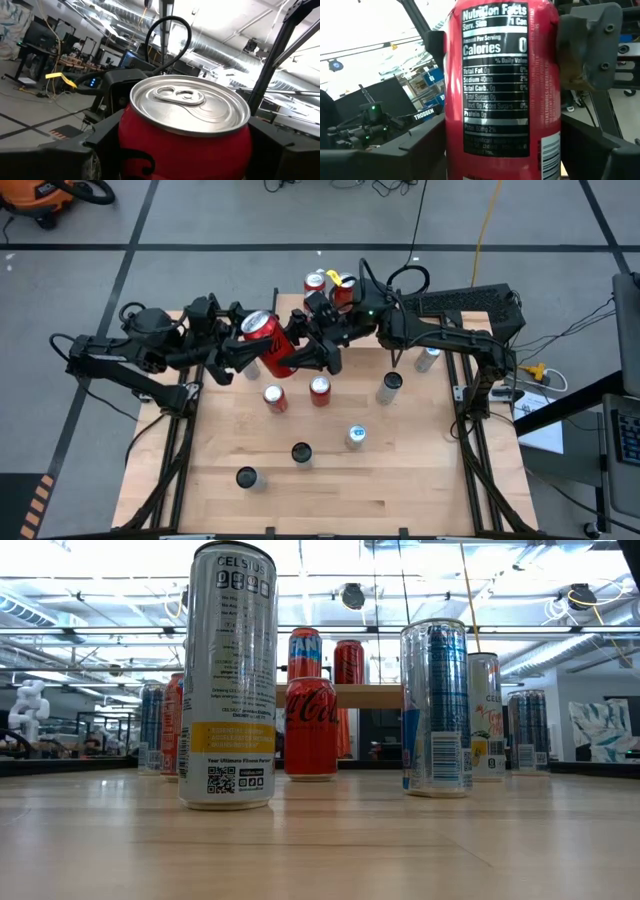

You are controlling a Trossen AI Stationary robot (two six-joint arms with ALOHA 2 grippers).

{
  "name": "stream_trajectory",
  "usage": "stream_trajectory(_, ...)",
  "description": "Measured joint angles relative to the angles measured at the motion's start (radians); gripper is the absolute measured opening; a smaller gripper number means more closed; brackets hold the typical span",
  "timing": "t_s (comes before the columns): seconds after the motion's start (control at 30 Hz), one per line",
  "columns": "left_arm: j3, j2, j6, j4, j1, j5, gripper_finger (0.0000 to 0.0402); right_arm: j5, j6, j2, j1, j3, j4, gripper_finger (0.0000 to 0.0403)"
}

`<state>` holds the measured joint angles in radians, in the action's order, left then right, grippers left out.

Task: Place canned beverage on shelf
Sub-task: Put the bottom red-black soda can on the shelf aligned with the other red-black soda can

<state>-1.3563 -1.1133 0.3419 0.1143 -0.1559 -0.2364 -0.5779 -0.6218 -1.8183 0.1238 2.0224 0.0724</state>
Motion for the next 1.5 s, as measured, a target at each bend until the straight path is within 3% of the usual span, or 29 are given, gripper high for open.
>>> stream_trajectory(0.3, 0.0, 0.0, -0.005, -0.044, 0.0, -0.014, 0.0294, 0.02, -0.022, 0.01, 0.007, 0.0, -0.067, 0.0356)
stream_trajectory(0.8, 0.0, -0.005, 0.02, -0.19, -0.001, -0.137, 0.0293, 0.061, 0.076, 0.011, 0.022, 0.0, -0.176, 0.0356)
stream_trajectory(1.5, 0.001, -0.046, 0.043, -0.235, 0.0, -0.166, 0.0293, 0.062, 0.218, 0.011, 0.026, 0.0, -0.315, 0.035)
